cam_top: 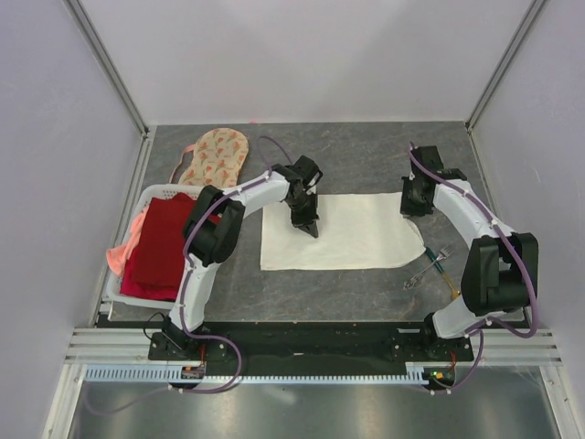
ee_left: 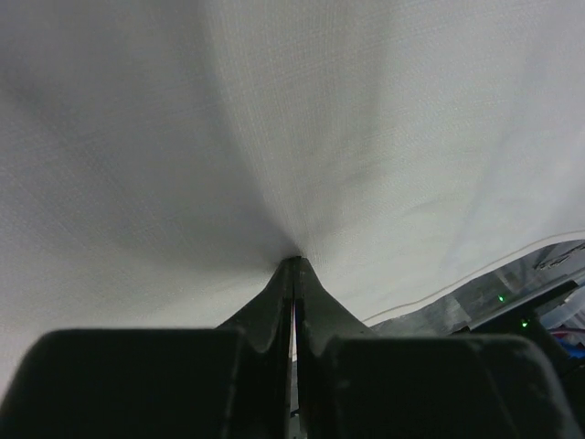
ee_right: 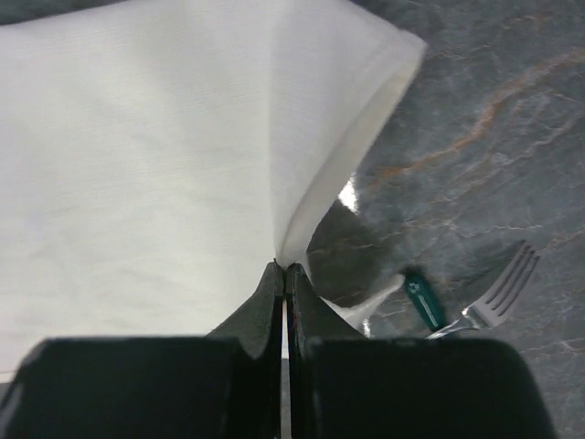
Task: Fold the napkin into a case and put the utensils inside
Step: Fold the rectangle-folded napkin at the center of the board.
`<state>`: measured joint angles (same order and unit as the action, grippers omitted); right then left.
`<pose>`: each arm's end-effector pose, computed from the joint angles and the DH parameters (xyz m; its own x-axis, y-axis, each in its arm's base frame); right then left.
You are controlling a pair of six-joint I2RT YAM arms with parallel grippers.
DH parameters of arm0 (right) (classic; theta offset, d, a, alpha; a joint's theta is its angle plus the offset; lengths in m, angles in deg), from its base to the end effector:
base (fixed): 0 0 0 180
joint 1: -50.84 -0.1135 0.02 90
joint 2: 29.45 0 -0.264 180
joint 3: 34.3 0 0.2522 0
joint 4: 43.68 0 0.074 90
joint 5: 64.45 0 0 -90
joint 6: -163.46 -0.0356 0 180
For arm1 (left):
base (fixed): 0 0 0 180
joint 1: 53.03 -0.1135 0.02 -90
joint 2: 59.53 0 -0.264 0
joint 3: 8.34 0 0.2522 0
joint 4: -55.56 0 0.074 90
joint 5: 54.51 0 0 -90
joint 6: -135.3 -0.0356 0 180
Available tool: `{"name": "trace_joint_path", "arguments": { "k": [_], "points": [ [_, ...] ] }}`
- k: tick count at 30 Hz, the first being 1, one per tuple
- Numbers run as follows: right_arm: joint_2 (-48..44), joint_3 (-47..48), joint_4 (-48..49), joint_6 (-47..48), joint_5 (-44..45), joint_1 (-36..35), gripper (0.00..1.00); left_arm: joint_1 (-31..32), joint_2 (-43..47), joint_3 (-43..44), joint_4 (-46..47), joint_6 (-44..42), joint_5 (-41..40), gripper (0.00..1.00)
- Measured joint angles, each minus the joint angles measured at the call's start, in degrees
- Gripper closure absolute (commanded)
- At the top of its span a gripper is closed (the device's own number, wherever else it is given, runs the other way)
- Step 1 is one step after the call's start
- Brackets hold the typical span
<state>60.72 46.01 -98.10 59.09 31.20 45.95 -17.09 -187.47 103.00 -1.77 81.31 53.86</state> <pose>0.3159 0.0235 0.2357 -0.8800 0.1726 -0.4424 0.1818 0.9831 0.0218 0.3609 -0.2755 0.1461 -0.9983 0.0346 -0.0459 0.0503 0.9117 -0.4077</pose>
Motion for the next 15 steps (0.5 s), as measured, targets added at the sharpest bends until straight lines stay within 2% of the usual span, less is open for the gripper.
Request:
{"name": "trace_joint_path", "arguments": {
  "k": [11,15],
  "points": [
    [-1.8,6.2,-0.5,-10.0,-9.9,-12.7,1.0,2.4,-1.2,2.6,0.0,2.9,0.1,0.96],
    [-1.8,6.9,-0.1,-13.5,-12.1,-16.2,1.0,1.3,1.3,-0.9,0.8,3.7,0.5,0.96]
  ]
}}
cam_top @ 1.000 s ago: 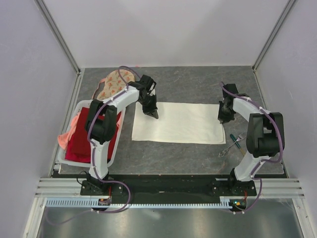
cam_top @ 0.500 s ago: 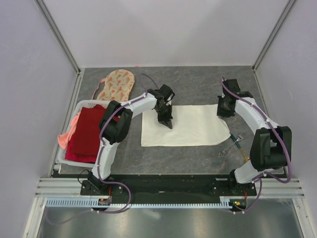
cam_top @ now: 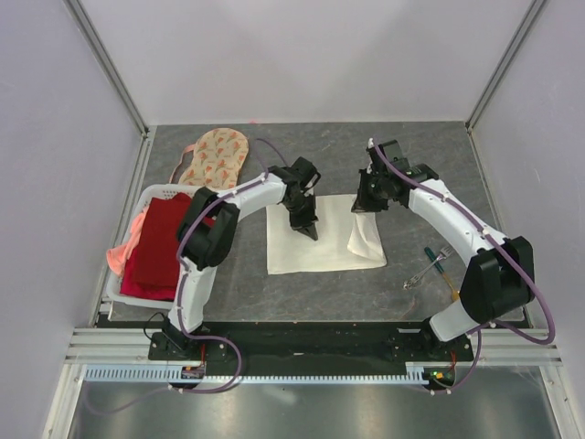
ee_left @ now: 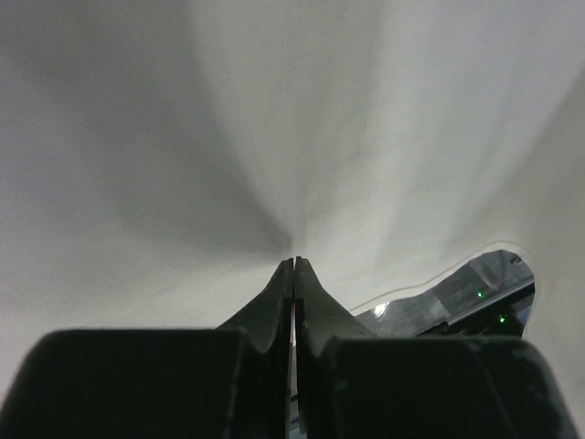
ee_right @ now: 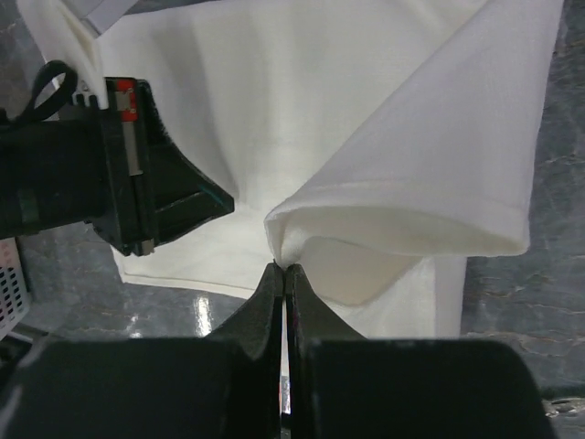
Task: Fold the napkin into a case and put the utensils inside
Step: Fold the rectangle-folded napkin at the center of the board.
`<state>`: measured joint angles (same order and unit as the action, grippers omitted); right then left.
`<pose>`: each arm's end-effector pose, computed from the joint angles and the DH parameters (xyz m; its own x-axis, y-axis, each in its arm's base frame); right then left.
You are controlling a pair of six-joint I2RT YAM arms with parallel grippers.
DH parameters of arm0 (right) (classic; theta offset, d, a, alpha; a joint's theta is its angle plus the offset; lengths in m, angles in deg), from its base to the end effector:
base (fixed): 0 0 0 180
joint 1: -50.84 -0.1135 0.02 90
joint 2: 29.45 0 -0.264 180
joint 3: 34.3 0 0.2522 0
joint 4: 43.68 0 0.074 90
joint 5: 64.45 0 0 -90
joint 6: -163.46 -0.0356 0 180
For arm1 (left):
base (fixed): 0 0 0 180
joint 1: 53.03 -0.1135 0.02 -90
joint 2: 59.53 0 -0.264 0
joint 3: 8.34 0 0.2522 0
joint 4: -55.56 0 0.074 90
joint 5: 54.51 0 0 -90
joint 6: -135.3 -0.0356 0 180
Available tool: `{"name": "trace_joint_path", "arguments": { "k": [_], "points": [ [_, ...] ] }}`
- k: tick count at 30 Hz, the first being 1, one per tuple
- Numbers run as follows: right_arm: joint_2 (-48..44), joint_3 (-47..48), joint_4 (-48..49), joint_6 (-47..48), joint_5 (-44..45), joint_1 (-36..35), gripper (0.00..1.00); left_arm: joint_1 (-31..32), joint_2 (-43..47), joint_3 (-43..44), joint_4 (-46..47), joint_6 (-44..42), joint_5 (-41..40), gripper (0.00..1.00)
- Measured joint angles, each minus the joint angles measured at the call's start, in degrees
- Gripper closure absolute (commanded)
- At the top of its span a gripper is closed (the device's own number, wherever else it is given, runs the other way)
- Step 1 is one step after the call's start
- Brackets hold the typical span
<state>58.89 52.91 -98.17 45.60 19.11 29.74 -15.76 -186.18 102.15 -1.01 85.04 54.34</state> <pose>0.3030 0.1212 0.2821 -0.8755 0.1599 -0.4560 -0.0087 0.9383 0.3457 0.3526 -0.2827 0.1523 -0.9995 0.0003 -0.0310 0.0136 0.9041 -0.4270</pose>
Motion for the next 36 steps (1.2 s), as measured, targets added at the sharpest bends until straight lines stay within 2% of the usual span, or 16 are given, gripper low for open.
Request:
{"name": "trace_joint_path", "arguments": {
  "k": [7,10,15,22,36],
  "points": [
    [0.8,1.5,0.3,-3.2,-1.3,-3.7,1.0,-6.5,12.9,-13.2,-0.7,0.1,-1.6,0.97],
    [1.7,2.6,1.0,-4.3,-1.5,-6.2,1.0,-8.8,14.8,-15.9,-0.9,-1.2,-4.9,0.97],
    [6.4,6.4,2.1,-5.6,-2.0,-10.7,1.0,-8.4,14.8,-20.7,-1.0,-2.3,-8.4,0.97],
    [14.7,11.2,3.9,-8.4,-3.3,-14.3,1.0,-7.6,14.7,-22.2,-0.3,-2.4,-8.5,0.97],
    [22.4,13.0,7.8,-14.6,-6.1,-17.0,1.0,-7.6,16.6,-24.9,2.8,-2.3,-8.1,0.98]
  ]
}}
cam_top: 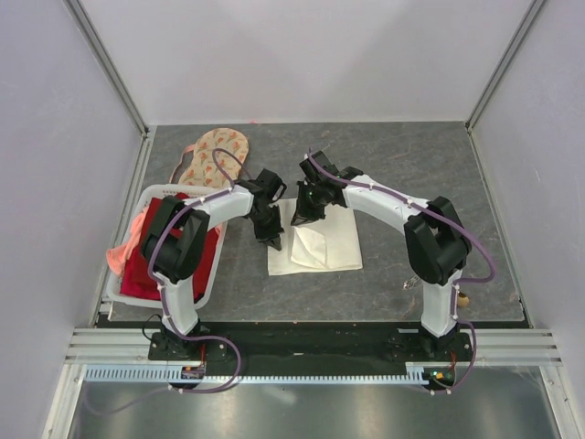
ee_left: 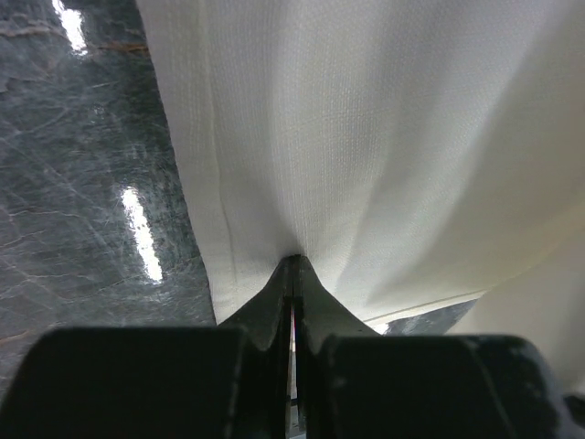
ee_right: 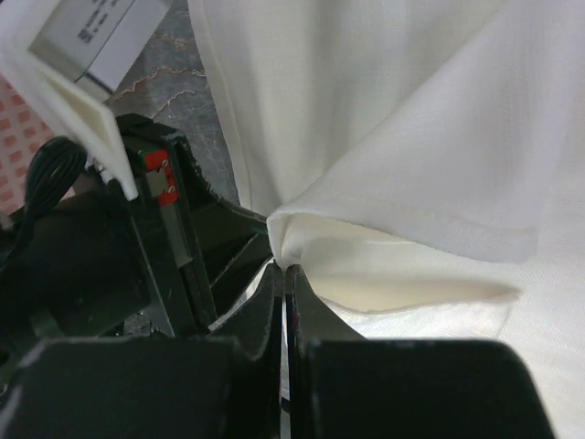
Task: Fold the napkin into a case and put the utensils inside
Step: Fold the rectangle-folded napkin at the center of the board.
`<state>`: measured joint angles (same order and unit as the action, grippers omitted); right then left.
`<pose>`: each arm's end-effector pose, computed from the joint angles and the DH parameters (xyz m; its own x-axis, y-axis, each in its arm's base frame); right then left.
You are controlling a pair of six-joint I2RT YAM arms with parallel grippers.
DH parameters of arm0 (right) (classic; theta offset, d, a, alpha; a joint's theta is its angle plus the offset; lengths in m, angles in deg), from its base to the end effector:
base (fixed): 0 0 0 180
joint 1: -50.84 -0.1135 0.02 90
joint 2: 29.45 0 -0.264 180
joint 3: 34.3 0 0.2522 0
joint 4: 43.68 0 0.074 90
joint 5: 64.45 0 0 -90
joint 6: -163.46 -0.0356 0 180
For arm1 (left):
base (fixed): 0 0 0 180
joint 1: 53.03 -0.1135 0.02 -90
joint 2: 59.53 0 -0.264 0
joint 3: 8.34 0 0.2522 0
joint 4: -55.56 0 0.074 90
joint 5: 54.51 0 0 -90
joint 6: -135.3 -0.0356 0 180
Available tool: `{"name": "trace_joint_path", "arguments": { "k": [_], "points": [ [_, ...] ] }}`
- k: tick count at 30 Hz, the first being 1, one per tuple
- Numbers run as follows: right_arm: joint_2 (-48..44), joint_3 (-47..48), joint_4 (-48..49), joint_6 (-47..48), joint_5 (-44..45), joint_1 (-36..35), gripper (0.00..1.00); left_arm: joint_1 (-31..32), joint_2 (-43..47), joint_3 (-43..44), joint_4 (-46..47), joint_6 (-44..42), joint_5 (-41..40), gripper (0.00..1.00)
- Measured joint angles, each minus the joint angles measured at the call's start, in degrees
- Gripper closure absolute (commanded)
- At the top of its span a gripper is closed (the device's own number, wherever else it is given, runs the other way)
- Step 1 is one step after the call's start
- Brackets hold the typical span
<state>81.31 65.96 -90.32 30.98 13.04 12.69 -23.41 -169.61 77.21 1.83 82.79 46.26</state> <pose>0.3260 0.2659 0.2230 -0.9569 0.0868 -0.2773 -0.0668 0.8631 0.5006 0.3116 -0.1848 0.1501 -0.9910 -0.1244 -0.0501 -0.1065 0.9572 -0.2690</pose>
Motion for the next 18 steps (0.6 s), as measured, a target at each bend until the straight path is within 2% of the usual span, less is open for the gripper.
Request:
{"name": "trace_joint_path", "arguments": {
  "k": [6,11,18],
  "points": [
    [3.5,0.9,1.2,-0.8,-1.0,0.0,1.0,-0.1,2.6,-2.3,0.8,0.8,-0.4,0.97],
    [3.8,1.0,1.5,-0.9,-1.3,0.0,1.0,-2.8,5.3,-3.0,0.3,1.2,-0.6,0.98],
    [3.8,1.1,1.8,-1.9,-1.4,-0.3,1.0,-4.8,1.2,-1.3,0.9,1.2,-0.2,0.98]
  ]
}}
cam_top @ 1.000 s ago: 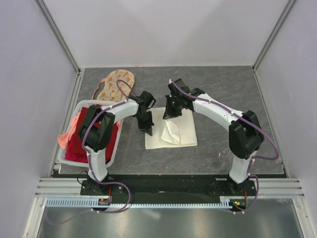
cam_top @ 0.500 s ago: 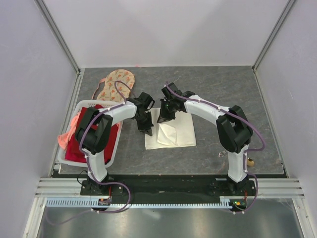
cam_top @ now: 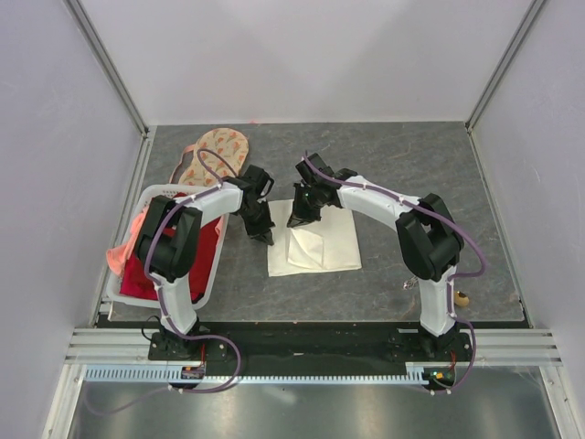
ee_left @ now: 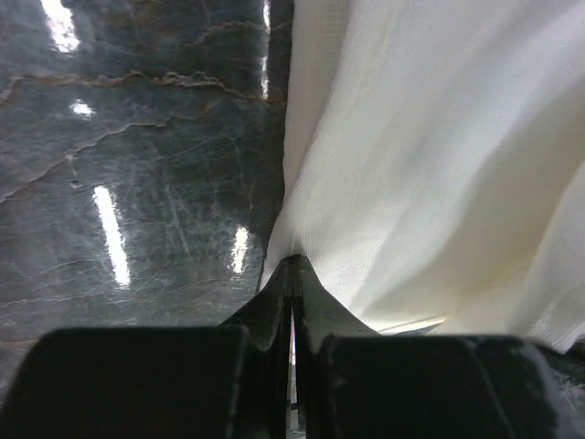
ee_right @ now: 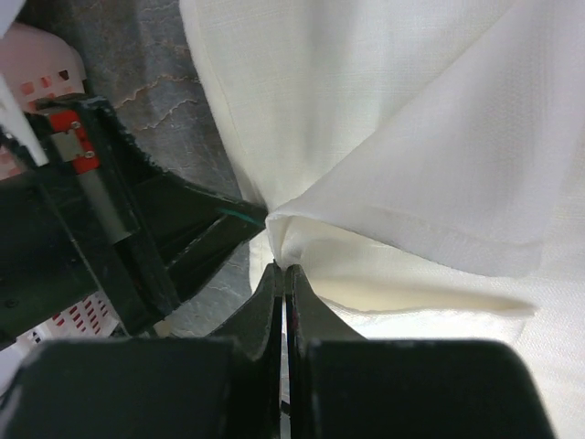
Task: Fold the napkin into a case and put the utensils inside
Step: Fold the rectangle-folded napkin at the center of the board.
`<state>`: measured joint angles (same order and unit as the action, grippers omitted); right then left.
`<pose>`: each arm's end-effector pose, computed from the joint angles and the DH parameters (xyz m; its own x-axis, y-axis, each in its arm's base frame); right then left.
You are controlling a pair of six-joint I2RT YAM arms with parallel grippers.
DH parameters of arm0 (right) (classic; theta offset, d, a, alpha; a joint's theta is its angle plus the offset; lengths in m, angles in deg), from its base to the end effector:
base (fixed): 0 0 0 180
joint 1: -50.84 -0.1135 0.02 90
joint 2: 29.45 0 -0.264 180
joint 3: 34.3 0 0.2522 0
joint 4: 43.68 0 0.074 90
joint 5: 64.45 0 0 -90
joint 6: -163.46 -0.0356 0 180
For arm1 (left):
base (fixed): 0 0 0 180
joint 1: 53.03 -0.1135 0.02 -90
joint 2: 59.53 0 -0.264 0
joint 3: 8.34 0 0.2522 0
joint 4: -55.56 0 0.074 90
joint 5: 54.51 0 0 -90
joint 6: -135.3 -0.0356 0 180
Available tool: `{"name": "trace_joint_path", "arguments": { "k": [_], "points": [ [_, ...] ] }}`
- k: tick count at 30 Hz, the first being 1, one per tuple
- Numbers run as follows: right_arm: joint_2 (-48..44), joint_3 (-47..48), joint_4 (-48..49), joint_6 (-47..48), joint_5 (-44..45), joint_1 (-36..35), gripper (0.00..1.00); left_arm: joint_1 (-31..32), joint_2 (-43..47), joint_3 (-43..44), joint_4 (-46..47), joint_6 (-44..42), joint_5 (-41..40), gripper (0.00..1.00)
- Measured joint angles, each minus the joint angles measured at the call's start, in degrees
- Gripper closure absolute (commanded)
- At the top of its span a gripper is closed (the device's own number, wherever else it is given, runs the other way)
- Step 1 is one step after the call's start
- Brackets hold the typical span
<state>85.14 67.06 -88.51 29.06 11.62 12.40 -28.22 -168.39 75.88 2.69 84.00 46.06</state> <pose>0.3337 0.2758 0.2037 -0.9669 0.0996 -0.2350 -0.0373 0.8557 0.5161 0.3224 -0.1562 0.1518 -0.9721 -0.2278 -0.0568 -0.2041 0.9395 -0.2750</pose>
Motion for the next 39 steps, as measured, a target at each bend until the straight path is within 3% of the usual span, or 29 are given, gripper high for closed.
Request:
{"name": "trace_joint_path", "arguments": {
  "k": [35,39],
  "points": [
    [12.6,7.3,3.7,-3.3,-4.5,-2.4,1.0,0.0,0.6,-1.1,1.7,0.1,0.5,0.98],
    [13.0,7.4,3.9,-3.4,-5.2,-2.4,0.89,0.0,0.8,-1.4,2.0,0.1,0.5,0.95]
  ]
}}
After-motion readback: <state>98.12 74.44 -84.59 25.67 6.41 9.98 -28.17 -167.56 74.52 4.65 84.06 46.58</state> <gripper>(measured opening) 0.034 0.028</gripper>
